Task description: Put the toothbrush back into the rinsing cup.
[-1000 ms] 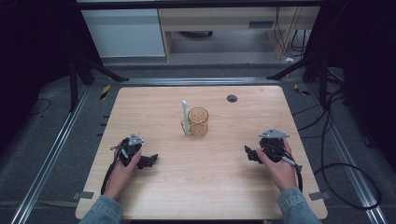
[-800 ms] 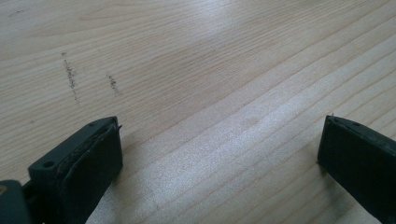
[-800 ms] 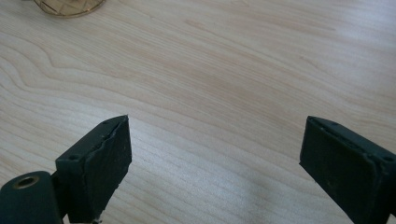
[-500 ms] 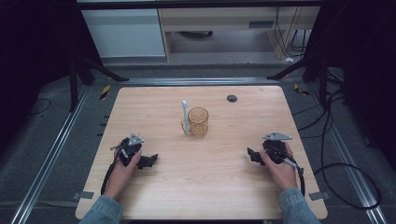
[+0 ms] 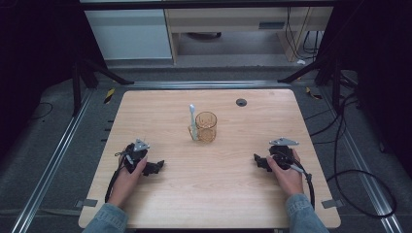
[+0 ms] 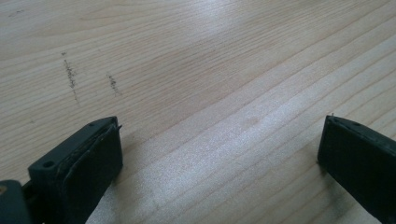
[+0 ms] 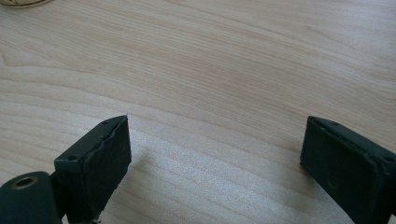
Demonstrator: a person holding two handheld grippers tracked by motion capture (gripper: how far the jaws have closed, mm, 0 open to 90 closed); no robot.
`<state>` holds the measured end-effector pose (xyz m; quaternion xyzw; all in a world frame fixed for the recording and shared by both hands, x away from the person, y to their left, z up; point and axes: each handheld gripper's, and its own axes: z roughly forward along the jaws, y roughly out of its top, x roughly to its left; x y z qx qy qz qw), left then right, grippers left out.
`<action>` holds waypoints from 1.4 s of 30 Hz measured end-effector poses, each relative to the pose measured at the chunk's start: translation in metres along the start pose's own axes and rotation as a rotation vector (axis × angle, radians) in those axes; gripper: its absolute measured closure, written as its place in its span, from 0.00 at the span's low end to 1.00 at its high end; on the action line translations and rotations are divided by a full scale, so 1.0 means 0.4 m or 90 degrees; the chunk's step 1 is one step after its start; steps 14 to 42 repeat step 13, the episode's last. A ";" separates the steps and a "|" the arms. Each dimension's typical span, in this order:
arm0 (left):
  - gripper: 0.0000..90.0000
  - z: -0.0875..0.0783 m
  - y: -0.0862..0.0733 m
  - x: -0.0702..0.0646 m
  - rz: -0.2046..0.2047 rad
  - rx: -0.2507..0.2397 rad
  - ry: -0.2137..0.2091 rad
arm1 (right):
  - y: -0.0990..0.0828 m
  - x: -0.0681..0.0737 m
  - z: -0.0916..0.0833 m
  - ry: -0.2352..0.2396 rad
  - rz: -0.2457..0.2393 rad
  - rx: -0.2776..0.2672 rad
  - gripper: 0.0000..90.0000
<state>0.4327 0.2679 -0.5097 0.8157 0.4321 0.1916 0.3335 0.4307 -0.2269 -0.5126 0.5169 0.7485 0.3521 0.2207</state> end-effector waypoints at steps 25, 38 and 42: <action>0.00 0.000 0.000 0.000 0.000 0.000 0.000 | -0.005 0.036 0.001 -0.011 -0.025 0.020 0.07; 0.00 0.000 0.000 0.000 0.000 0.000 0.000 | -0.005 0.036 0.001 -0.011 -0.025 0.020 0.07; 0.00 0.000 0.000 0.000 0.000 0.000 0.000 | -0.005 0.036 0.001 -0.011 -0.025 0.020 0.07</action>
